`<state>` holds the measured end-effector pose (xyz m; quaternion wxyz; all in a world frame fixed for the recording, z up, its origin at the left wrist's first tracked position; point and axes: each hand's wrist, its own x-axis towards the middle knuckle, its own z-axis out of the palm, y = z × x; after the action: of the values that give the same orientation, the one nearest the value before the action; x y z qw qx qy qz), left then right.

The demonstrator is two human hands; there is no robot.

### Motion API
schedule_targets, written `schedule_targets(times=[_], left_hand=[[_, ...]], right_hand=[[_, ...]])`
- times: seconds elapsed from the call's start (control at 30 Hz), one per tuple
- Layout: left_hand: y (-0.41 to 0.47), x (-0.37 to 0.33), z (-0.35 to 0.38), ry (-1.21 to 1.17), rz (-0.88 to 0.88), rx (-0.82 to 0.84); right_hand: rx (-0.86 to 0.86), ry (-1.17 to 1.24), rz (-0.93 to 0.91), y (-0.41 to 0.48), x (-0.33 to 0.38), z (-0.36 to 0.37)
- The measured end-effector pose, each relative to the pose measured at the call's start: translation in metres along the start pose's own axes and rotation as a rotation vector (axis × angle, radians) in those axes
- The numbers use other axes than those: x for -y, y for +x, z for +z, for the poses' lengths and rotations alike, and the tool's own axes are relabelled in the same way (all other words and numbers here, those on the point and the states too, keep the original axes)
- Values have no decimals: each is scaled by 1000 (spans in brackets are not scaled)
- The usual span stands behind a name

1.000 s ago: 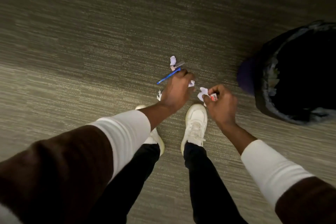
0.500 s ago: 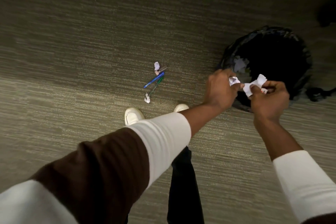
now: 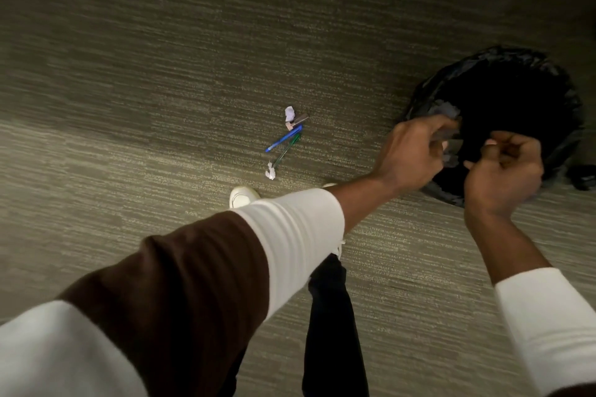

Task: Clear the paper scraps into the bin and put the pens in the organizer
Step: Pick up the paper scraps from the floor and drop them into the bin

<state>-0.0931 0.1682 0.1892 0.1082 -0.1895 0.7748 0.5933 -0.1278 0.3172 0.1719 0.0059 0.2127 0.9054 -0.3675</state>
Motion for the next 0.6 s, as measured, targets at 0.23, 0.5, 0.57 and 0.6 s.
schedule_targets(times=[0.23,0.5,0.57,0.6], left_hand=[[-26,58,-35,-104,-262,-104],[-72,173,-118,324,-670,-71],[-79,200,-136,389,-739,-23],[-80,214,-143,412,-770,0]], right_hand=[[221,2,-163,-35,18,37],[752,-277,-468,-83,47,131],[848,-399,-506,-87,45,166],[886,-451,-486,-87,44,185]])
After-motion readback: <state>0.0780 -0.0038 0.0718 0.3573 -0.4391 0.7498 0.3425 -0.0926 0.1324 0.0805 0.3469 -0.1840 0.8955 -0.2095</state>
